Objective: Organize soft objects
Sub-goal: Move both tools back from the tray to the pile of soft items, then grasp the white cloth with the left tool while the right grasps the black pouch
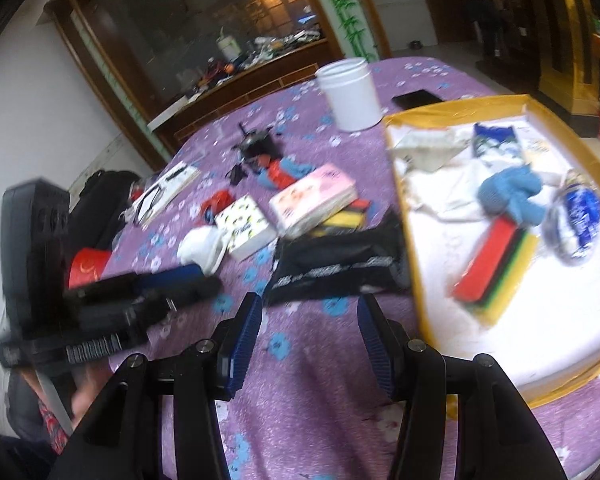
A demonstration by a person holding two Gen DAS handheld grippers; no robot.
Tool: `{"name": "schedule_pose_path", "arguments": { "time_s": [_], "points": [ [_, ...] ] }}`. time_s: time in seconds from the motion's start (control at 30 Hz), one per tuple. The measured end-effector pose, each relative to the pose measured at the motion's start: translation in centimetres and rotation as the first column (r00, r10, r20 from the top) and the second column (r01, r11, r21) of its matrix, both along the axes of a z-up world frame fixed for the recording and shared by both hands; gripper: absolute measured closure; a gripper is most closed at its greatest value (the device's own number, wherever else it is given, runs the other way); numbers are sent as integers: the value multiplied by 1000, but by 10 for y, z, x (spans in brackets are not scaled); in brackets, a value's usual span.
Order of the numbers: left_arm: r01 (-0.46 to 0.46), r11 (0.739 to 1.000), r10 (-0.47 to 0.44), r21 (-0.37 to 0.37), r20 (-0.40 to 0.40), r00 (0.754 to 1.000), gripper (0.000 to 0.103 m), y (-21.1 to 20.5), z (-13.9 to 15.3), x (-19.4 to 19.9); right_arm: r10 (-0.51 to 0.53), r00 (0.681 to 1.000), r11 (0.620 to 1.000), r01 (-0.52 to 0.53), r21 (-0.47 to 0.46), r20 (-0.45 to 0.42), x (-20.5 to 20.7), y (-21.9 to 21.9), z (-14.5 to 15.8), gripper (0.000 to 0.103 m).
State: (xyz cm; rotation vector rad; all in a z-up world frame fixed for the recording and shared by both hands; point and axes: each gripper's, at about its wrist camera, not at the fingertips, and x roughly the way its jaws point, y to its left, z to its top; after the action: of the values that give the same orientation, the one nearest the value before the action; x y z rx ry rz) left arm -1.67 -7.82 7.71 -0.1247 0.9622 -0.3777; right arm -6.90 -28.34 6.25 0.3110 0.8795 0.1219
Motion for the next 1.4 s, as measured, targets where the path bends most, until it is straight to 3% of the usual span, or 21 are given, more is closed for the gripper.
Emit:
{"name": "schedule_pose_path", "arguments": {
  "time_s": [0.17,0.33,0.43,0.57,0.63,0.77,0.8,0.9,1.0,1.2,1.4],
  "points": [
    [-165,986,165,10,-44,985,60,54,-8,20,29,1000,1000,-29,9,-11,-2,6,-11,50],
    [-243,969,246,46,-87,965,56,75,-23,37,53,998,998,-52,20,-16,-2,10,-22,50],
    [-255,966,259,49,-117,959,56,79,-34,47,70,997,997,-69,23,-17,-3,13,-28,50],
    [-198,979,202,45,-119,972,56,65,-41,56,86,996,996,-86,4,-17,-2,18,-34,50],
    [-165,984,171,68,-110,979,46,54,-45,59,93,995,996,-93,0,-17,-2,18,-37,50],
    [-137,981,149,136,-80,986,42,37,-51,62,100,995,995,-100,7,-21,0,18,-39,50],
    [-137,979,149,150,-72,986,44,35,-51,62,101,995,995,-101,7,-21,1,19,-40,50],
    [-182,951,193,252,-19,981,83,33,-53,61,105,994,994,-105,6,-20,2,20,-39,50],
    [-203,953,212,226,-17,977,96,43,-51,61,103,995,995,-103,2,-16,3,20,-37,50],
    [-223,959,223,173,17,975,97,52,-40,53,75,997,995,-75,-62,3,12,17,-19,50],
    [-210,967,207,147,38,978,97,53,-34,48,-2,1000,993,2,-117,2,52,1,5,47]
  ]
}}
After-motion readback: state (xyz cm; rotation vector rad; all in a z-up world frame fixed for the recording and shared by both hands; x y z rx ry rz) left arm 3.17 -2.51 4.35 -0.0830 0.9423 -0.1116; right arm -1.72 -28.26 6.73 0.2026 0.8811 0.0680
